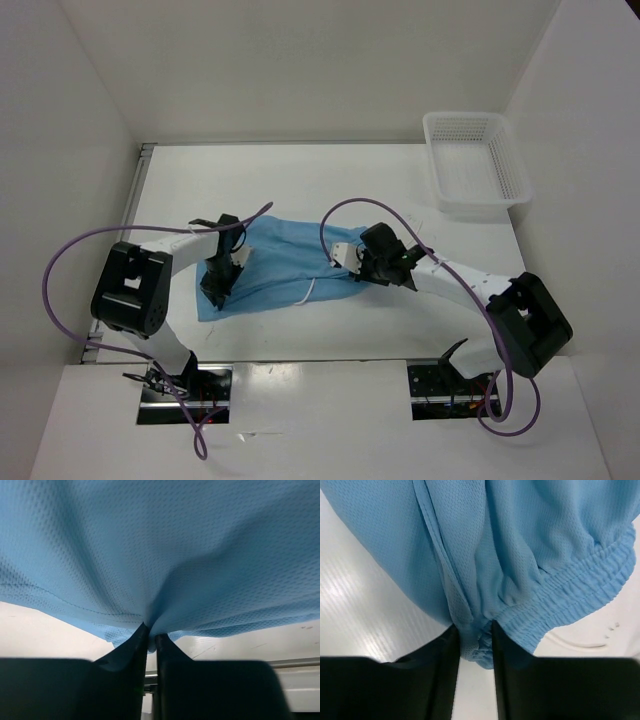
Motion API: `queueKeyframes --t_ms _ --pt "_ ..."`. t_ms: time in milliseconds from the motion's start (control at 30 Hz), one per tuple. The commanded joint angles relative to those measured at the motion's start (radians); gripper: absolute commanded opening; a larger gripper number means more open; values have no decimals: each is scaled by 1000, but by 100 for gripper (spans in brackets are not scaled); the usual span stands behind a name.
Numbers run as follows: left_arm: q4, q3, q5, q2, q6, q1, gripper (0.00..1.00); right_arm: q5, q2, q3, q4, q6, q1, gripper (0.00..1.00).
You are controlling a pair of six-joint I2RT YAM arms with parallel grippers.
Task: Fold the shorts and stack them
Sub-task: Fold the shorts
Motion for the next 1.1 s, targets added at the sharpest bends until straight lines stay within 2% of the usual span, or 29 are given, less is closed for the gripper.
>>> queueKeyframes --t_ms 0,67,100,167,300,333,467,500,533,567,600,800,900,933,967,1067 --pt "4 0 23 19 1 -5 12 19 5 -9 71 -19 7 29" --pt "4 11 -14 -5 1 -5 8 32 5 0 80 -33 7 16" --pt "4 24 -70 -16 1 -5 5 45 5 0 80 -33 7 12" --pt "4 43 -131 -56 1 8 4 68 -4 0 80 -52 7 6" --pt "-5 72 -223 -102 1 38 3 68 -15 19 71 -75 -17 1" --pt "-5 63 -234 -102 1 38 7 68 -15 19 71 -84 -26 1" --pt "-14 52 -214 -92 1 38 10 59 -15 19 82 -84 -26 0" --pt "-15 52 -203 -92 1 38 15 59 -15 28 82 -84 -26 0" --pt "-15 52 -191 -91 1 38 26 59 -15 28 82 -93 -26 1" --pt "-27 52 -179 -82 1 38 46 59 -15 28 82 -93 -26 3" --pt "-36 52 -157 -82 1 27 51 59 -15 28 82 -93 -26 4" --pt "-108 101 -39 -82 1 8 59 48 -15 19 73 -102 -26 4" --pt "-73 121 -106 -95 1 39 59 48 -15 19 64 -102 -26 4" --pt "-73 121 -138 -95 1 39 56 48 -15 19 64 -102 -26 4" --pt "-64 121 -139 -81 1 48 51 39 -15 19 64 -102 -26 4" --pt "-105 109 -88 -52 1 48 51 39 -15 19 64 -102 -26 4"
